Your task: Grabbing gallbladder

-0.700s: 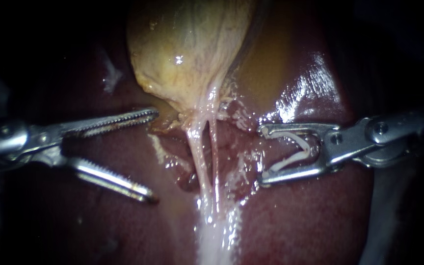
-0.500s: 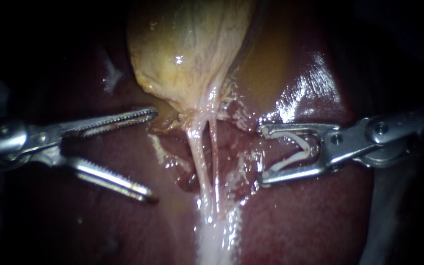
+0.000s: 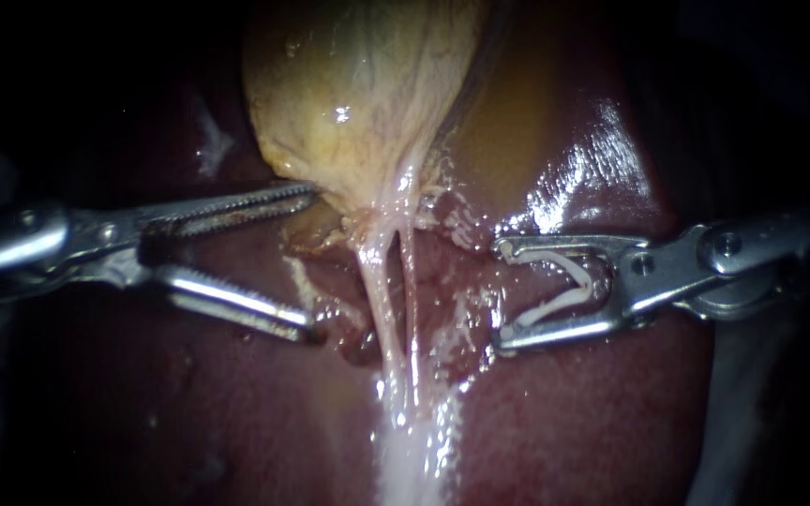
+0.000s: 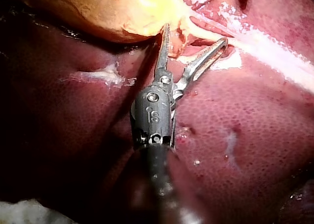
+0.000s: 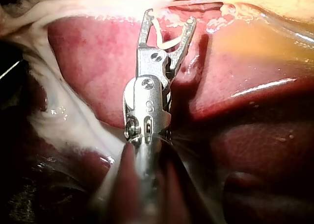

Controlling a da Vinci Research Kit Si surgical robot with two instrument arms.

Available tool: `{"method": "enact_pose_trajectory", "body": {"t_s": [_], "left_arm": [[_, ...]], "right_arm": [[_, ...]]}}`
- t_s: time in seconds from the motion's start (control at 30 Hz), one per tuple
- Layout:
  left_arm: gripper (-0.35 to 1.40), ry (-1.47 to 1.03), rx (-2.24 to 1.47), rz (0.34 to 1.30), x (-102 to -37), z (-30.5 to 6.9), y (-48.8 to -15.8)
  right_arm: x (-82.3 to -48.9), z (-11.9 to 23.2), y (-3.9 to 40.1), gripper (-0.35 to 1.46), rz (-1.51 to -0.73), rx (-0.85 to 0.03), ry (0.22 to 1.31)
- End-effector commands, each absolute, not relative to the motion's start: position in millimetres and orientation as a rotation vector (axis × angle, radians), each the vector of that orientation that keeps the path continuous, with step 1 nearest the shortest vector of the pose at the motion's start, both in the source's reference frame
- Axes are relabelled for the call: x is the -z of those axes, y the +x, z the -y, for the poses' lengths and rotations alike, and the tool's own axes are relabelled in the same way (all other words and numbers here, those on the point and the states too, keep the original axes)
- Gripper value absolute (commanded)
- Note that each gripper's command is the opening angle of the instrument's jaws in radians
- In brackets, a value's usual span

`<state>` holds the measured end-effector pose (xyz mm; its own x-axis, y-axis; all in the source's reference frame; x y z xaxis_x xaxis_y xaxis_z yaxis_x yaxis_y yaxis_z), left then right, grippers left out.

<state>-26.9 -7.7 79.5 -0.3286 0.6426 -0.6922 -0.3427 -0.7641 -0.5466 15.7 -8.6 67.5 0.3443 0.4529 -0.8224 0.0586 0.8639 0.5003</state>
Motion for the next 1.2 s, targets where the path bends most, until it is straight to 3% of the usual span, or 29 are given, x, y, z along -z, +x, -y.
{"method": "enact_pose_trajectory", "body": {"t_s": [0.03, 0.57, 0.63, 0.7, 0.8, 1.2], "left_arm": [[0.56, -1.298, -2.119, 0.402, -79.7, 7.6, -27.0], [0.17, -1.268, -2.11, 0.411, -82.1, 6.2, -28.3], [0.05, -1.261, -2.115, 0.409, -82.5, 6.1, -28.1], [-0.23, -1.243, -2.111, 0.407, -82.8, 6.1, -27.9], [-0.35, -1.225, -2.118, 0.415, -83.0, 6.0, -27.6], [-0.35, -1.183, -2.097, 0.463, -81.5, 6.8, -26.8]], "right_arm": [[-67.5, 8.6, 15.7, 0.5, -1.204, -0.27, 0.493], [-67.4, 8.6, 15.8, 0.5, -1.204, -0.27, 0.493], [-67.4, 8.6, 15.8, 0.5, -1.204, -0.27, 0.493], [-67.4, 8.7, 15.8, 0.5, -1.204, -0.27, 0.493], [-67.4, 8.7, 15.8, 0.5, -1.204, -0.27, 0.493], [-67.4, 8.6, 15.8, 0.5, -1.204, -0.27, 0.493]]}}
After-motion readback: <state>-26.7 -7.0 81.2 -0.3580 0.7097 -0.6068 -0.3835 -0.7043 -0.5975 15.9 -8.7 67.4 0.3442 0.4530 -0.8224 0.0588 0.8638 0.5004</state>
